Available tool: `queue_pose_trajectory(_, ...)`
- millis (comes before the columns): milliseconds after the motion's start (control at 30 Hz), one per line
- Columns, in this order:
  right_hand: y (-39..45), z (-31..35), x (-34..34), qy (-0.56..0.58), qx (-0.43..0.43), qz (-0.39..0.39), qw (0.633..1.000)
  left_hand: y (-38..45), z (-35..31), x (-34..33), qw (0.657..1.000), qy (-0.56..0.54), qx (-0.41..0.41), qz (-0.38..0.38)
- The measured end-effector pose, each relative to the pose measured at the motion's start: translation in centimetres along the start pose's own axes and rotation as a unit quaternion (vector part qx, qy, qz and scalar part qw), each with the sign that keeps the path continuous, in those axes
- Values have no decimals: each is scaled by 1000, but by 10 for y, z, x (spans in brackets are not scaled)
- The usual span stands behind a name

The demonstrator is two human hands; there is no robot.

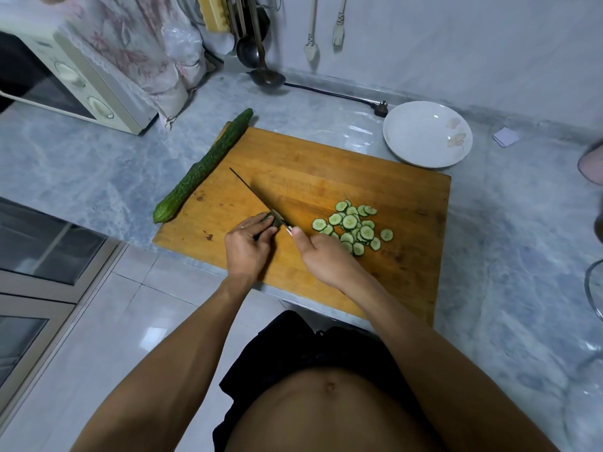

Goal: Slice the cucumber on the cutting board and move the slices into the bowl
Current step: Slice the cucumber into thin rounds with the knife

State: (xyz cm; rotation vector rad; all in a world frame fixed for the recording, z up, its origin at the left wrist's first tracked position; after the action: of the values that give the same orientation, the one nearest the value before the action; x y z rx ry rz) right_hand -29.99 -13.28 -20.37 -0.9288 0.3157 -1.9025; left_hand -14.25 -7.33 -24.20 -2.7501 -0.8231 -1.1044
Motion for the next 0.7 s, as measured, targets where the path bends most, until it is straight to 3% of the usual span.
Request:
queue_pose_trajectory(133,-15,-4,9,28,-22,17,999,-2,-1,0,1000,21,-15,-3)
queue_pose_trajectory(500,-47,2,0,24,-6,5,1000,-2,2,4,998,-42,41,12)
queue_pose_trajectory(700,-46,5,-8,-21,6,-6,1000,1,8,3,998,-42,31,27)
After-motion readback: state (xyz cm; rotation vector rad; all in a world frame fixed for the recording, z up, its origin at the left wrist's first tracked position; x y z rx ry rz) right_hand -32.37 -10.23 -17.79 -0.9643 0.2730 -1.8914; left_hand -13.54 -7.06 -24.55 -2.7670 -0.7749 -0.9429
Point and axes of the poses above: each hand's wrist, its own y-axis towards the middle knuckle, its own x-axis out of the back of the hand, z = x × y, the point moved 6 cm from there along y, towards the middle knuckle, and after that the axes turned 11 degrees about z, right-handed, at the moved point
